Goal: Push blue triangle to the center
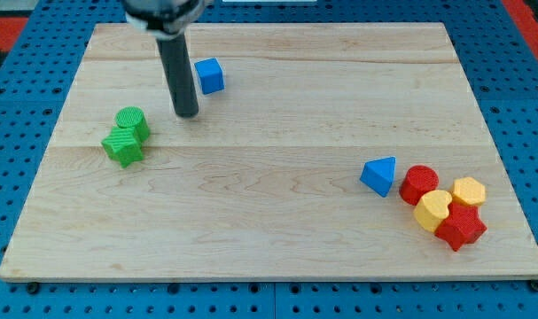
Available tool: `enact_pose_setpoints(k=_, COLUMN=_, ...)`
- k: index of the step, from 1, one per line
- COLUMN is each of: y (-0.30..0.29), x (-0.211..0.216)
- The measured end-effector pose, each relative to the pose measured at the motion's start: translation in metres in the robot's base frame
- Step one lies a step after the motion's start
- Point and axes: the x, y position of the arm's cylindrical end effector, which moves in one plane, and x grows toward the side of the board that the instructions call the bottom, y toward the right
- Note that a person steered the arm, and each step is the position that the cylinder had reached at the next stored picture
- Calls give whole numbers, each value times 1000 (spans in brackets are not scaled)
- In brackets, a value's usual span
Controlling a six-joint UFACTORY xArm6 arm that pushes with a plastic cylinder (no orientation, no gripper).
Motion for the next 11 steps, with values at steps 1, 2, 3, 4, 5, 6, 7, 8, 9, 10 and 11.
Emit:
enact_pose_setpoints(k=1, y=48, x=63)
enact_pose_setpoints(k=2, y=129, x=103)
enact_pose_setpoints(k=3, y=142, x=101)
enact_pose_setpoints(k=4, y=139, x=100)
enact_pose_setpoints(k=5, y=155, x=110)
enact_pose_setpoints(k=6, y=187, x=122)
enact_pose_setpoints(k=7, y=232, x=122)
enact_pose_setpoints(k=8, y=260, x=121)
enact_pose_setpoints(k=9, y=260, x=114)
enact_pose_setpoints(k=10, y=275, x=75)
enact_pose_setpoints(k=11, y=271, x=44)
